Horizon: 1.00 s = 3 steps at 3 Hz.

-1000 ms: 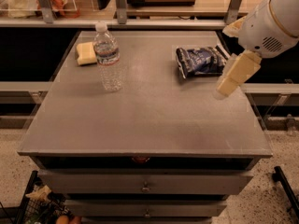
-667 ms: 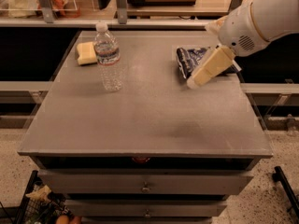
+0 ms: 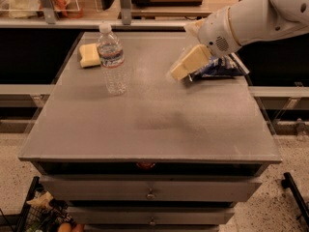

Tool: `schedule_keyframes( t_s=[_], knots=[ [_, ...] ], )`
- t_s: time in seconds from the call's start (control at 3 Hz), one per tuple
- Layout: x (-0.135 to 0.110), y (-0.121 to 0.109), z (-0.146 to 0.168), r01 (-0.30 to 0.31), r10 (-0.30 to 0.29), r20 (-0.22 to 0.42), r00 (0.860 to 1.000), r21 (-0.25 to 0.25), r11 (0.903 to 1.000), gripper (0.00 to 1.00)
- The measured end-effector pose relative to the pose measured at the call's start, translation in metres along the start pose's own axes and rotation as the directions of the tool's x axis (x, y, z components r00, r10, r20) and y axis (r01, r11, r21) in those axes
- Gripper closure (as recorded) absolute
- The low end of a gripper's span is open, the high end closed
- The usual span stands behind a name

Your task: Pick water bottle

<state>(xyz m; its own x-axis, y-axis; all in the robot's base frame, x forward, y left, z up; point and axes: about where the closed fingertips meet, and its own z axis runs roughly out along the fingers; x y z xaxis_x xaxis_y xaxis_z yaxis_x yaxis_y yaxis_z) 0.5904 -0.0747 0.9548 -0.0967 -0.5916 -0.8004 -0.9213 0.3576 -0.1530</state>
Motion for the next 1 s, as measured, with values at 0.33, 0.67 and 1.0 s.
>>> schedule_keyframes(
  t_s=[0.33,0.67,1.0],
  knots=[
    [0.0,0.0,-0.001,0.002,-0.002,-0.004,1.0,0.002,1.0,0.0],
    [0.001,0.007,0.018,-0.002,0.005,0.08,0.997,-0.037,0.9993,0.0],
    [-0.009,0.018,0.057,-0.003,0.028,0.228,0.973,-0.109,0.994,0.0]
  ],
)
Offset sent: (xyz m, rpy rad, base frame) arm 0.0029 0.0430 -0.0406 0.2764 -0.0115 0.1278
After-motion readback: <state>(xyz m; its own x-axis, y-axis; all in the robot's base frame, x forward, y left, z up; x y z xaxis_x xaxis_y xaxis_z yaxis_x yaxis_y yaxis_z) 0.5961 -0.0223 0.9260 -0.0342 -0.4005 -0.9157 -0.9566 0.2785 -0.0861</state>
